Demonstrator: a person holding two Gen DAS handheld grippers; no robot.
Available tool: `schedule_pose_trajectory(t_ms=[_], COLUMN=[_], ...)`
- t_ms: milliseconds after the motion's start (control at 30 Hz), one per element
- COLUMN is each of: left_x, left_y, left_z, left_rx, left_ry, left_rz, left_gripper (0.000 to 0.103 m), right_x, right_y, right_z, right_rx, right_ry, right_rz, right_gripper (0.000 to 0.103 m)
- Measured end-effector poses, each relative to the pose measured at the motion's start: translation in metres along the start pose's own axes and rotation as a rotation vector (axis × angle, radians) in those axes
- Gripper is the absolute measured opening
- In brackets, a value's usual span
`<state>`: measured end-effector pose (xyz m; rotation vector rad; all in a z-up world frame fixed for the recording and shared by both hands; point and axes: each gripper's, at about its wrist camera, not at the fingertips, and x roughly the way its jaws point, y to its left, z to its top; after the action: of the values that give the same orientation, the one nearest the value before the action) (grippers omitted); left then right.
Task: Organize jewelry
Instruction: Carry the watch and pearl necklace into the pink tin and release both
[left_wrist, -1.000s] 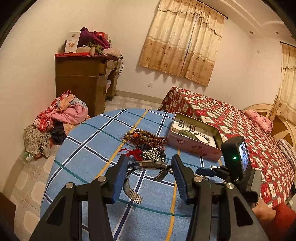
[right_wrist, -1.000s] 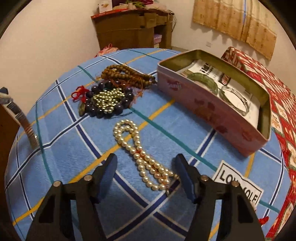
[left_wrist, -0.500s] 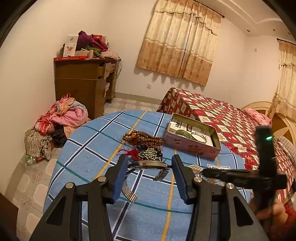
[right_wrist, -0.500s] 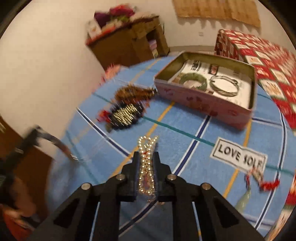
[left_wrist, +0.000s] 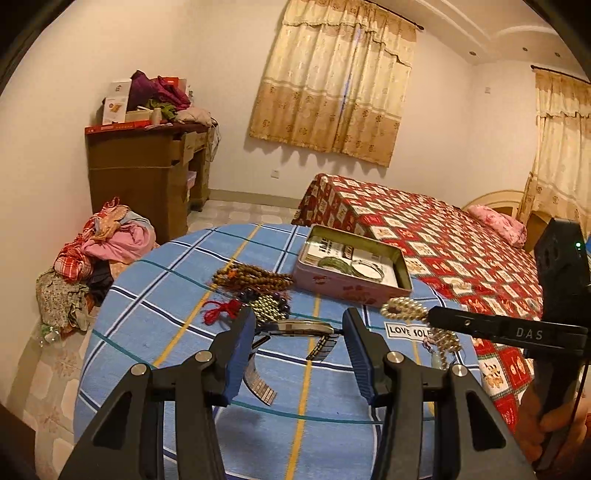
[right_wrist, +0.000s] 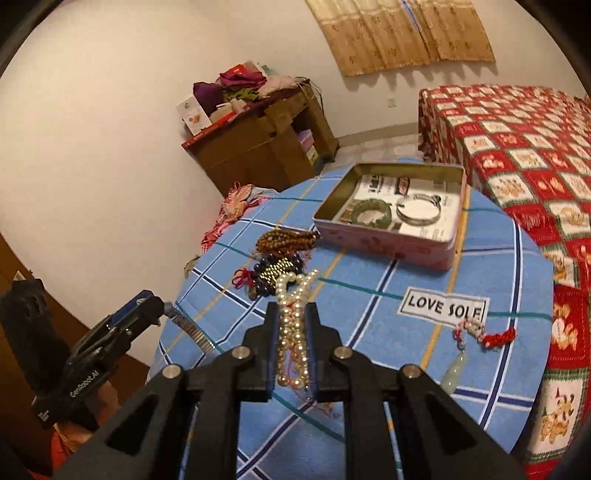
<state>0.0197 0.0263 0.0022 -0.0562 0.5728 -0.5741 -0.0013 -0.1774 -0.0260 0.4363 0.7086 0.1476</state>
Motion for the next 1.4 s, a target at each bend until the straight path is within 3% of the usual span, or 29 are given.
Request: schedule_pose_trajectory(t_ms=[600, 733, 900, 1100, 1267, 1400], left_x=[0.034, 0.040, 0.057, 0.114, 0.179, 0.226], left_y=[-0.035, -0.044, -0.068, -0.093, -0.099, -0.096], left_z=[0.003, 0.021, 0.058, 0.103, 0.118, 0.109], left_rx=[0.049, 0.073, 0.142, 0.190, 0.181, 0.195], left_ry=[0.060, 0.035, -0.034, -0.078, -0.042, 0.017], left_rz=[-0.093, -0.122, -0.168, -0.182, -0.158, -0.114], left_gripper=[0.050, 0.050, 0.050, 0.050, 0.050, 0.050], right_x=[-0.010, -0.014, -0.023, 0.005, 0.055, 0.080], right_y=[-0.034, -0.035, -0.044, -0.075, -0.114, -0.120], right_z=[0.003, 0.021, 0.067, 0.113, 0.117, 0.115], right_rx=[0.074, 0.053, 0.026, 0.067, 0.163, 0.147], right_ry=[-0.022, -0.052, -0.153, -0.209, -0.136, -0.086], right_rz=[-0.024, -0.034, -0.096, -0.202, -0.255, -0.283], right_gripper=[0.016, 0.016, 0.016, 0.016, 0.016, 0.016])
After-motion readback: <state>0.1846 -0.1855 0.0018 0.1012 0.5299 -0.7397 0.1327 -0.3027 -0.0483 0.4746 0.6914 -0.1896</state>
